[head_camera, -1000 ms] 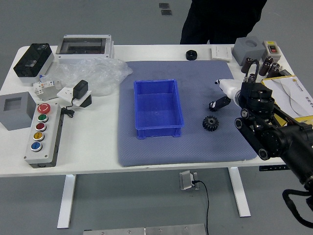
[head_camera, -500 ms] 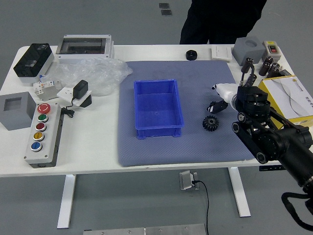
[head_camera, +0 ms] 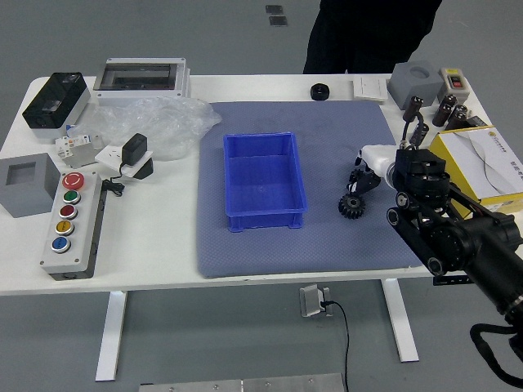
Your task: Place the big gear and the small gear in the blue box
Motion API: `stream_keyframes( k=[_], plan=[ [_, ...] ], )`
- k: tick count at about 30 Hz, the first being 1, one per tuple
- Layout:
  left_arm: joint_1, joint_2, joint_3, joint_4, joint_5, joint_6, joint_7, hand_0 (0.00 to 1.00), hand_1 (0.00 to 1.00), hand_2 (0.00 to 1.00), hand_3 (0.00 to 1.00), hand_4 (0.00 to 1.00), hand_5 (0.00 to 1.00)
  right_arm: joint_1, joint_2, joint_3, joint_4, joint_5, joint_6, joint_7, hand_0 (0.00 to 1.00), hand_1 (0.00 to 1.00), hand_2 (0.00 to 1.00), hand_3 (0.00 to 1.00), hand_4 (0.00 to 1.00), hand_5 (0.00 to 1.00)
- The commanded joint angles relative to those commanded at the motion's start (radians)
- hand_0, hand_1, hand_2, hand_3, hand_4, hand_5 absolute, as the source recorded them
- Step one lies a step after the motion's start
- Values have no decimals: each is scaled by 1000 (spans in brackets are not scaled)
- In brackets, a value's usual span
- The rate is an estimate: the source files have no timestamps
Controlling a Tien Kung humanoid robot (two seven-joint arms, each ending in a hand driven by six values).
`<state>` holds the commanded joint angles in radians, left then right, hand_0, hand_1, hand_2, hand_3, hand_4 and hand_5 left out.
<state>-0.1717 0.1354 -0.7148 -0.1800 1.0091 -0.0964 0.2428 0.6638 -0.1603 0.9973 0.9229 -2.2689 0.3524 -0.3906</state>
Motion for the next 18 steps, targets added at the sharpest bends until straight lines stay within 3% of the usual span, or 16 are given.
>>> stream_keyframes(
  k=[10, 11, 18],
  plan=[
    [0, 0, 1, 0, -1, 0, 0, 803, 777, 770, 706, 466, 176, -1, 2, -5, -10, 0, -13, 5, 669, 602, 654, 685, 662, 405],
    [0, 0, 1, 0, -1, 0, 0, 803, 777, 770, 706, 466, 176, -1, 2, -6, -11, 0, -14, 5, 644, 567, 609, 642, 617, 383],
    [-1, -1, 1, 0, -3, 0, -1, 803, 777, 770, 706, 466, 176, 1, 3, -10, -17, 0, -26, 7, 619, 540, 577, 627, 582, 369]
  ],
)
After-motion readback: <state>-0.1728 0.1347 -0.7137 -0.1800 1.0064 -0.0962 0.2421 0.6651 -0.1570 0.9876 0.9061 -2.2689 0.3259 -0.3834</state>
